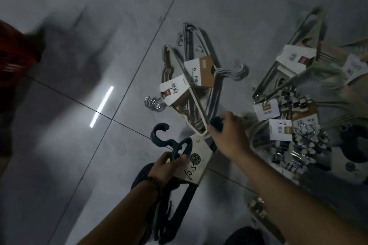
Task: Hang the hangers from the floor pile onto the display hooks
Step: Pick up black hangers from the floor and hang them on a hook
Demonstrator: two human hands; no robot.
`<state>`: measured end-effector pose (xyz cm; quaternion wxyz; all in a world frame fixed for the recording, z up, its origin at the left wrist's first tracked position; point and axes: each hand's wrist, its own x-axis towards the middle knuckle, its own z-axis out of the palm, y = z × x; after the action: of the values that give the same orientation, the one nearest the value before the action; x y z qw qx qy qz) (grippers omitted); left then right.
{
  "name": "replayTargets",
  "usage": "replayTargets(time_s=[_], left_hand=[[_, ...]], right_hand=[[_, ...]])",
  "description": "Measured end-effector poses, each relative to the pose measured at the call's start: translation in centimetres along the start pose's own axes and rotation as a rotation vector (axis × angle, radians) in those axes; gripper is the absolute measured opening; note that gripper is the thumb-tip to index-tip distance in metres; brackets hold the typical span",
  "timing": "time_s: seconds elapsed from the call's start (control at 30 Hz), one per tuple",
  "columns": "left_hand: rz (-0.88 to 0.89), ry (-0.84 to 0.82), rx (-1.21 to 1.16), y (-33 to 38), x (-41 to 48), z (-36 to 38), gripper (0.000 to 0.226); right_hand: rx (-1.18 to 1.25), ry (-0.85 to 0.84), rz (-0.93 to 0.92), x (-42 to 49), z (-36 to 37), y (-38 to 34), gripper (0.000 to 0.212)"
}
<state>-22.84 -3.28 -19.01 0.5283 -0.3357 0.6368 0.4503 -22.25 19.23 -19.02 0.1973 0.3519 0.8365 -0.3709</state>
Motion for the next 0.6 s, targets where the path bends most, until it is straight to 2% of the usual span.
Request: replayTargets(time_s=[0.03,0.1,0.17,0.23,0.3,0.37,0.43,0.6], left_hand=[[0.024,0.014,0.024,0.0,0.6,-0.3,0.040],[0.083,0.023,0.077,-0.1,1.6,-1.0,0.040],[0.122,0.034,0.153,-0.1,2.4,-1.7,0.034],[0.145,0.075,0.265,-0.5,3.1,-2.6,0.033],[0.168,0.116,0.417,-0.9,3.4,-3.9,0.038],[0.160,0.152,0.499,-1.0,3.2,-5.2,0.045],[0.140,0.166,0.546,-0.7,2.9,-6.5,0.049],[0.104,0.159,0.573,1.1,2.0,-7.6,0.061]], right_hand=[[-0.002,-0.040,0.005,2.2,0.9,-1.3,0.053],[0.165,-0.149,0.111,5.3,3.0,-3.7,0.066],[0.295,-0.182,0.202,6.5,5.8,-4.8,0.050],[0.258,-0.111,0.154,6.6,8.2,-4.4,0.020],[0.248,-0.038,0.089,5.6,9.2,-3.5,0.010],[0.220,0.021,0.033,4.5,8.0,-2.3,0.018],[0.265,0.007,0.009,3.3,5.2,-0.9,0.021],[0.618,-0.195,0.245,-2.1,-1.9,1.3,0.022]])
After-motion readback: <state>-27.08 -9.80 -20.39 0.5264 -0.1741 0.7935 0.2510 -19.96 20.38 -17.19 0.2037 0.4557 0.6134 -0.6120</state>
